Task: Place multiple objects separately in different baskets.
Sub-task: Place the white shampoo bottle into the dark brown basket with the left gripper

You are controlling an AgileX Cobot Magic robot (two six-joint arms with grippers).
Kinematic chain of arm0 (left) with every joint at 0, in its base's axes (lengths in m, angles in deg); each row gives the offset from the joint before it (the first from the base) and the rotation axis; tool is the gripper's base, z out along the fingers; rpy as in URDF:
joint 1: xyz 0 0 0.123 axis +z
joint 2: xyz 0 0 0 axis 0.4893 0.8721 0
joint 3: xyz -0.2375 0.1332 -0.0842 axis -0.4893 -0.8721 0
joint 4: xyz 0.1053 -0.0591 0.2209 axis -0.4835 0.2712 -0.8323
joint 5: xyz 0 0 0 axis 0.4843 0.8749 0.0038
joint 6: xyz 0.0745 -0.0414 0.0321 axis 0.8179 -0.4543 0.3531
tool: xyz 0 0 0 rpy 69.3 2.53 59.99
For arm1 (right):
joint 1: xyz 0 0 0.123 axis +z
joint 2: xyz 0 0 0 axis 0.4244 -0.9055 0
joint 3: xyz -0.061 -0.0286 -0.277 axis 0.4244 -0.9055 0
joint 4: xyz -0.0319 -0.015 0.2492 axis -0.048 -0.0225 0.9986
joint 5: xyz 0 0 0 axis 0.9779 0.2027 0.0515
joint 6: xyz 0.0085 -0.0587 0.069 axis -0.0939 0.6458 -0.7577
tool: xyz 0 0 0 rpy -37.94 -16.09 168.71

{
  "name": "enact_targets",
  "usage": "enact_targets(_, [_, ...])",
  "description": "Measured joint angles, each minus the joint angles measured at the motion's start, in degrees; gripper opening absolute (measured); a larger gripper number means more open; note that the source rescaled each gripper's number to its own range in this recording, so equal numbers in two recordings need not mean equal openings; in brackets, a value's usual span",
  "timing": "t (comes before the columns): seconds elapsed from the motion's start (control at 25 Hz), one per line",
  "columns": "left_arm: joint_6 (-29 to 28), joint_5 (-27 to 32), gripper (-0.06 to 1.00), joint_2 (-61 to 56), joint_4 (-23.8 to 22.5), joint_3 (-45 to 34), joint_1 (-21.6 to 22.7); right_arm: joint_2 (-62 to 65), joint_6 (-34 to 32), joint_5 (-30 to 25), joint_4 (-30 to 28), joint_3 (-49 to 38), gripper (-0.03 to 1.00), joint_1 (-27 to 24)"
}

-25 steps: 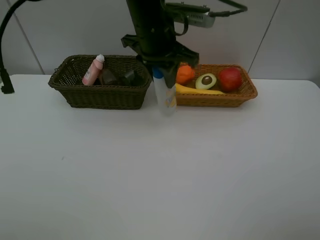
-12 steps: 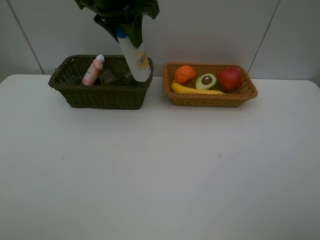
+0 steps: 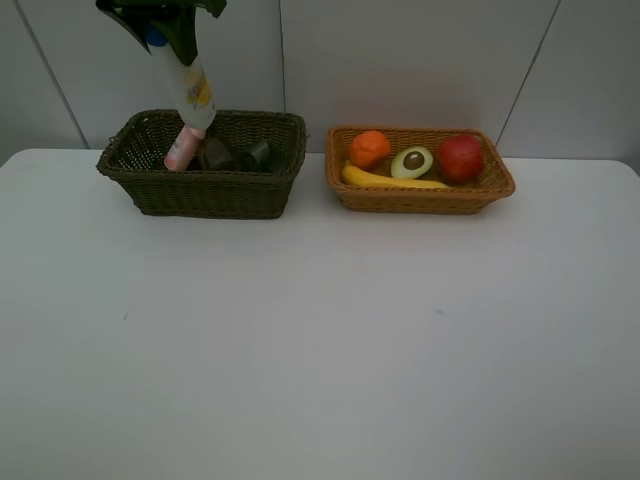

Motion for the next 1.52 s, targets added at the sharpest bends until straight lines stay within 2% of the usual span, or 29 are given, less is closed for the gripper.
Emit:
enact_targets(0.24, [2.1, 0.0, 0.50, 0.5, -6.0, 0.0, 2.9, 0.0, 0.0, 0.0, 0.0, 0.0, 0.85, 0.0])
enact_targets(0.4, [2.9, 0.0, 0.50, 2.3, -9.0, -0.1, 3.3, 0.0, 0.0, 0.0, 0.0, 0.0, 0.85, 0.0])
enact_targets(0.92, [4.0, -0.2, 0.50, 10.6, -11.8, -0.1, 3.5, 0.0, 0.0, 0.0, 0.0, 0.0, 0.85, 0.0])
enact_targets(1.52, [4.0, -4.4, 0.50, 16.8, -14.9, -0.2, 3.5, 0.0, 0.0, 0.0, 0.0, 0.0, 0.85, 0.0])
